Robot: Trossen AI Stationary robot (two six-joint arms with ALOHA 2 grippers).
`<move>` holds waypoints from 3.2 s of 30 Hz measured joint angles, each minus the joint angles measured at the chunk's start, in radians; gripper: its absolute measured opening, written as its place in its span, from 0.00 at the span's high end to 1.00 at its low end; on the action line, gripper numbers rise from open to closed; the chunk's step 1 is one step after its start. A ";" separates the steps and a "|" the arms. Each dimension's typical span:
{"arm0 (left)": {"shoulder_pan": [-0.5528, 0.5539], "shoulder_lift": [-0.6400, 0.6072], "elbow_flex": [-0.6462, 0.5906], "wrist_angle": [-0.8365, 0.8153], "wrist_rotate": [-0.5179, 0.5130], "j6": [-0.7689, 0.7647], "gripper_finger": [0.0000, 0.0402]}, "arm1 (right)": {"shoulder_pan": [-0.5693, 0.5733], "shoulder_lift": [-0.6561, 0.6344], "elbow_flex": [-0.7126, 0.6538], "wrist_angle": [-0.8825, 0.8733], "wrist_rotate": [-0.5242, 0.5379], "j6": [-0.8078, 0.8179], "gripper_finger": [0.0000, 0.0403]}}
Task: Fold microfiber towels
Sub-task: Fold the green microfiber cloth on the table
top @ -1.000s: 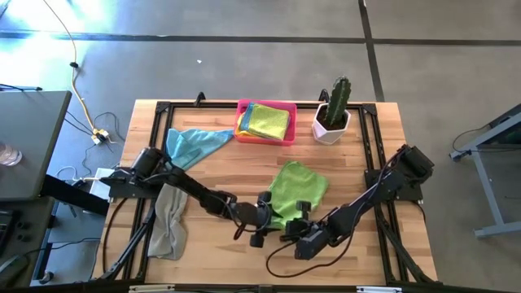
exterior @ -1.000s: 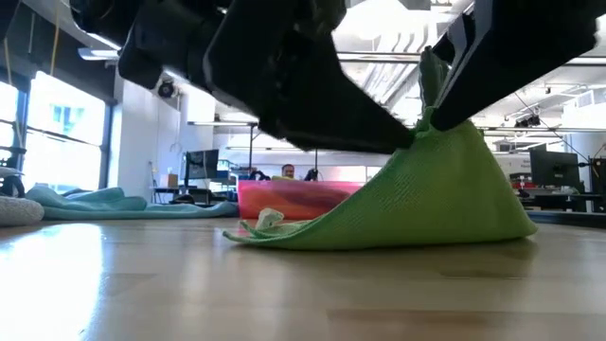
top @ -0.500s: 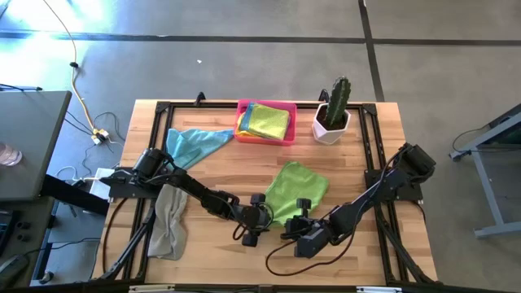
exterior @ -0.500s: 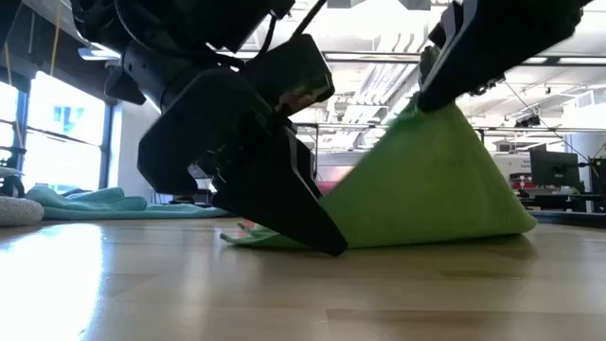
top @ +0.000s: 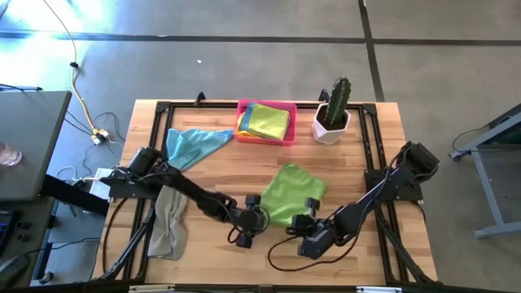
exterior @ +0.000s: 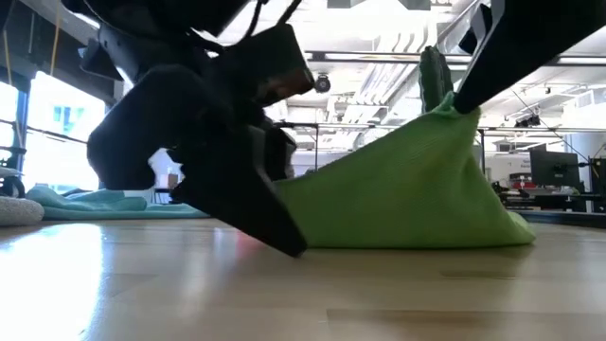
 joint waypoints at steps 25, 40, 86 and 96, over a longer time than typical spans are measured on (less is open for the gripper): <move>-0.006 -0.061 0.040 -0.179 0.006 -0.013 0.99 | 0.001 0.018 -0.001 0.069 -0.056 0.193 1.00; -0.044 -0.061 0.207 -0.422 0.110 -0.035 0.99 | 0.000 0.062 -0.001 0.129 -0.191 0.348 1.00; 0.428 -0.030 0.253 -0.360 -0.204 0.284 0.98 | -0.594 0.061 -0.001 -0.409 0.079 -0.134 1.00; 0.488 -0.003 0.253 -0.331 -0.215 0.287 0.98 | -0.753 0.061 -0.001 -0.311 0.046 -0.351 1.00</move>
